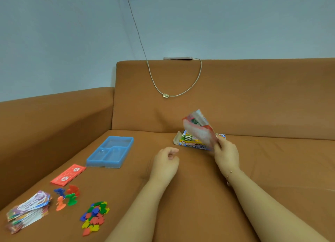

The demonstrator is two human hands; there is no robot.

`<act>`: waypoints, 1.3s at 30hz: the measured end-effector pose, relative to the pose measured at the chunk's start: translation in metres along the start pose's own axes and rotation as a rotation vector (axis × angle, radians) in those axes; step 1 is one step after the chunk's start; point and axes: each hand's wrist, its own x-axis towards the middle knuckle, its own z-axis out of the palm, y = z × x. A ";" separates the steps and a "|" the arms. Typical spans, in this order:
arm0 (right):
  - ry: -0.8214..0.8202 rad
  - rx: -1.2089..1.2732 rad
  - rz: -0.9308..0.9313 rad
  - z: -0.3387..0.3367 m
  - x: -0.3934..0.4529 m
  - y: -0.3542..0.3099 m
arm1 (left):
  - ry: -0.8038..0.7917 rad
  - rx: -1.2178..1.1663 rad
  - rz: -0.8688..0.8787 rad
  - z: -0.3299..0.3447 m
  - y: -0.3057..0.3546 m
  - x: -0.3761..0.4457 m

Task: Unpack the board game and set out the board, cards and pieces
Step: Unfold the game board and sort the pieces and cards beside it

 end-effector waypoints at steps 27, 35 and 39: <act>-0.106 0.601 0.359 -0.021 -0.054 -0.048 | 0.405 -0.230 0.174 -0.032 0.039 -0.007; -0.207 0.595 0.326 -0.010 -0.051 -0.045 | 0.185 0.646 0.435 -0.110 0.045 0.029; -0.216 0.526 0.262 -0.011 -0.054 -0.053 | -0.049 0.866 0.285 -0.163 0.001 0.043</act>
